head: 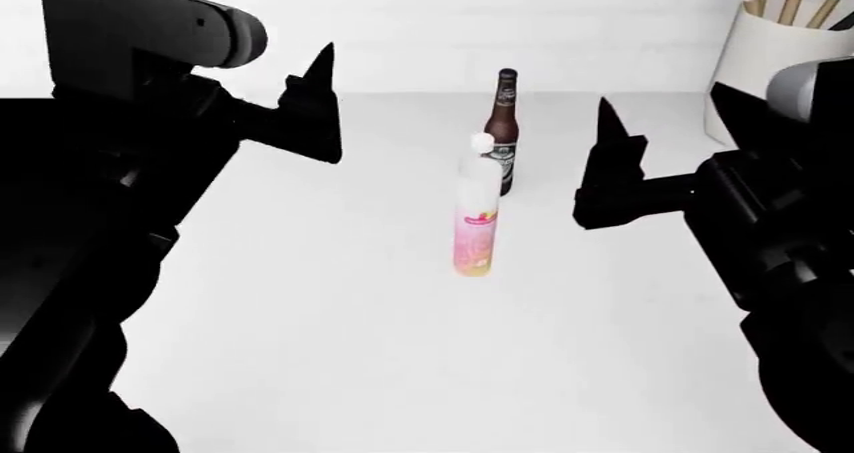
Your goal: Move the drinks to the dining counter.
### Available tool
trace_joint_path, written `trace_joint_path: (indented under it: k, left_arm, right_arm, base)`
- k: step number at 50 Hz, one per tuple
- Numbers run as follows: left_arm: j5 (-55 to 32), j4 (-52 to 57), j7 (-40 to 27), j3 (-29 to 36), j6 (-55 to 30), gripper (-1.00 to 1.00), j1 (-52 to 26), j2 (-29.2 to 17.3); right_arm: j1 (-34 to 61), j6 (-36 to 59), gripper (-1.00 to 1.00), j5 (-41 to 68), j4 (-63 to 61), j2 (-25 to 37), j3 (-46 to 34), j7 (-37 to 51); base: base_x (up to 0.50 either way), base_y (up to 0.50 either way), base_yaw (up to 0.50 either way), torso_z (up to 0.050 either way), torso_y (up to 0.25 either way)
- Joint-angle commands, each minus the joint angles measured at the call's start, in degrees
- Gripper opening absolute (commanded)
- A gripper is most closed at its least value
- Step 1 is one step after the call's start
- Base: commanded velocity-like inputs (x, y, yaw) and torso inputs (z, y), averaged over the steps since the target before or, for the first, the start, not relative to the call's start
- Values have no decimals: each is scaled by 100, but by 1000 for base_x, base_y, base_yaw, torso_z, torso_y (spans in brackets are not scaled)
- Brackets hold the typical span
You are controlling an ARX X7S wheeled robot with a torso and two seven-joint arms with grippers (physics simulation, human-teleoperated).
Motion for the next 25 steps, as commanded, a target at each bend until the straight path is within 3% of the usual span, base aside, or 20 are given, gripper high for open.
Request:
trace_joint_path:
  k: [1,12,25]
  left_arm:
    - [-369,-425,349,767,-490,100,464,-201]
    - [-1038,-64,1062,975,-626,100,672,-453]
    - [-1236,51,1170,1154,-615,100,781,-605]
  right_arm:
    - [91,-80,100,-17,12,275,-110,-31]
    - [81,-156,100,-41,29,313,-182,-62]
    - [24,-217,100,12,5,369,-207,-18]
  base:
    - [0,0,0,0,0]
    - [0,0,0,-7,0]
    - [0,0,0,-9,0]
